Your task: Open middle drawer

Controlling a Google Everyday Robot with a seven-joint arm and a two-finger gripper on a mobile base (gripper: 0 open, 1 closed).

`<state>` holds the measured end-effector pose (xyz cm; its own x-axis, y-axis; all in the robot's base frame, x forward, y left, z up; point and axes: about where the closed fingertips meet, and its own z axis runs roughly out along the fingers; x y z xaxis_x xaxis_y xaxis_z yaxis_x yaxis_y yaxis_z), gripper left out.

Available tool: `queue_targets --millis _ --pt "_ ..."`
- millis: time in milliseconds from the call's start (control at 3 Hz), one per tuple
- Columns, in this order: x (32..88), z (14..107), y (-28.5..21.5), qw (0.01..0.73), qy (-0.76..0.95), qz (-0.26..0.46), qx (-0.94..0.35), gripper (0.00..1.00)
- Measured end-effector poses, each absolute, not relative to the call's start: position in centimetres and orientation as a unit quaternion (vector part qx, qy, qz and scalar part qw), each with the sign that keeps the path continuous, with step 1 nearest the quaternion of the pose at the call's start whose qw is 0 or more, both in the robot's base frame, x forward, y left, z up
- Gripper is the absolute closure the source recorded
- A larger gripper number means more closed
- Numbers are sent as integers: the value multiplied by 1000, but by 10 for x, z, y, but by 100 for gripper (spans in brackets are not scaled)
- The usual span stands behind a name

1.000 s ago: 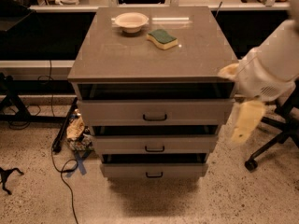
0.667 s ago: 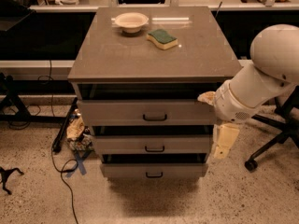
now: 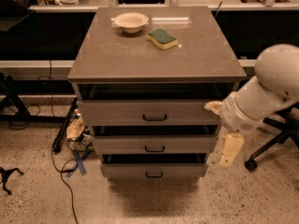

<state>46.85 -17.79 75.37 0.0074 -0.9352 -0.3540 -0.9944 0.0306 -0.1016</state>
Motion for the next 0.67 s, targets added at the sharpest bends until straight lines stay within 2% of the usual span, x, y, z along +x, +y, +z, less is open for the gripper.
queue_targets --millis 333,667 --pt "477 670 -225 181 697 95 -687 0" --pt "480 588 -239 185 680 136 -697 0"
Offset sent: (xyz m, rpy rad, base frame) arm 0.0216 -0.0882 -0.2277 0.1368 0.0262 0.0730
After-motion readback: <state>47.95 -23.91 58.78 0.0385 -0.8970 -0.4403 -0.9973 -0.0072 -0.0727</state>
